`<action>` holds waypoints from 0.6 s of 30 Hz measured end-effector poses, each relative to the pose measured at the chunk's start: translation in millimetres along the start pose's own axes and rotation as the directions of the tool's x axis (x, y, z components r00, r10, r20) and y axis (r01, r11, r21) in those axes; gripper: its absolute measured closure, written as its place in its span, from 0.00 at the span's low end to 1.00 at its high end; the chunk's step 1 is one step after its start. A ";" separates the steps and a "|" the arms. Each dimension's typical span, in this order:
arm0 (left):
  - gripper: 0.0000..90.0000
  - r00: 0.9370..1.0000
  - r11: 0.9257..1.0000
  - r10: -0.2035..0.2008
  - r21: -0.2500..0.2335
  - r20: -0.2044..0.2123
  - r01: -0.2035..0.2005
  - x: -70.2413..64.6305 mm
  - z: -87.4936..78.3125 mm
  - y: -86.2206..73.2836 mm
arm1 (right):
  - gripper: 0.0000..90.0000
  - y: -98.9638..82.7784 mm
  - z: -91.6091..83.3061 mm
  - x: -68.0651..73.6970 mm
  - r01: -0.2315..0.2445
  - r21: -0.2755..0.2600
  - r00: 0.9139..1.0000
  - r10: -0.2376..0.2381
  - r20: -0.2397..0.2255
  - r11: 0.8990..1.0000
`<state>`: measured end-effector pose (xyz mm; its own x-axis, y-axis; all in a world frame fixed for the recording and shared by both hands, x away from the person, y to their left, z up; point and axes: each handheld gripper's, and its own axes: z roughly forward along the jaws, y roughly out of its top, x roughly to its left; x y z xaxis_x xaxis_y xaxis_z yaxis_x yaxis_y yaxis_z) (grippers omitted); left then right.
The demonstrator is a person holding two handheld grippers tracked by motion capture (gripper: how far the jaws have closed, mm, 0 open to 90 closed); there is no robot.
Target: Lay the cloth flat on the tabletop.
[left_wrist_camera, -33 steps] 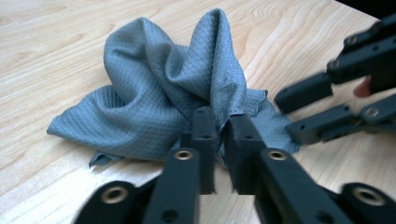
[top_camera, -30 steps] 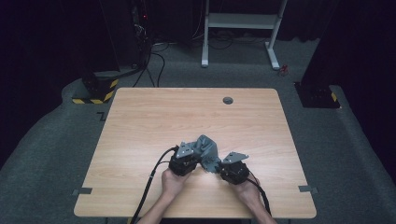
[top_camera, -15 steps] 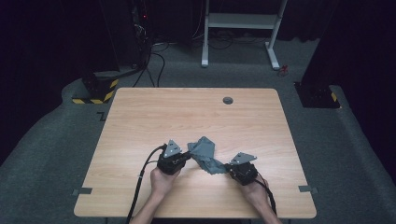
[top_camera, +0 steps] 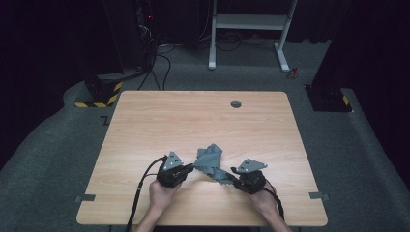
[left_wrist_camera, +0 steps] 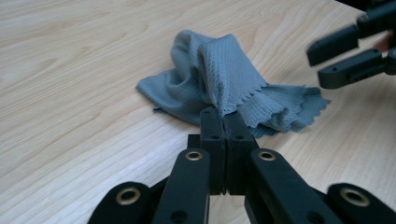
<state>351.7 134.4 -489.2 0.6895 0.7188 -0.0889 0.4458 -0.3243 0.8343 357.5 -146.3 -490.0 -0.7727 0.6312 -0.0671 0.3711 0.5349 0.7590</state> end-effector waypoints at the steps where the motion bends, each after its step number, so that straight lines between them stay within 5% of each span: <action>1: 0.99 1.000 1.000 0.002 -0.001 0.008 -0.002 -1.5 1.3 0.9 | 0.70 5.7 1.7 1.7 0.008 -0.012 1.000 -0.008 -0.006 1.000; 10: 0.99 0.995 0.998 0.058 0.021 0.079 -0.060 -20.1 27.5 21.9 | 0.64 35.5 22.8 7.7 0.039 -0.052 0.999 -0.040 -0.013 0.998; 15: 0.95 0.990 0.997 0.059 0.038 0.125 -0.065 -26.6 43.9 25.0 | 0.91 32.2 30.8 -1.7 0.031 -0.007 0.999 -0.031 -0.026 1.000; 18: 0.82 0.990 0.996 0.065 0.047 0.123 -0.071 -28.7 46.6 23.6 | 0.98 30.0 30.1 -5.3 0.035 -0.002 0.999 -0.035 -0.022 0.999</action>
<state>369.0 77.5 -492.4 0.7820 0.6150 -0.1011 0.4221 -0.4031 0.8120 388.2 -116.7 -486.3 -0.7962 0.5999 -0.0793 0.3431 0.5556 0.7574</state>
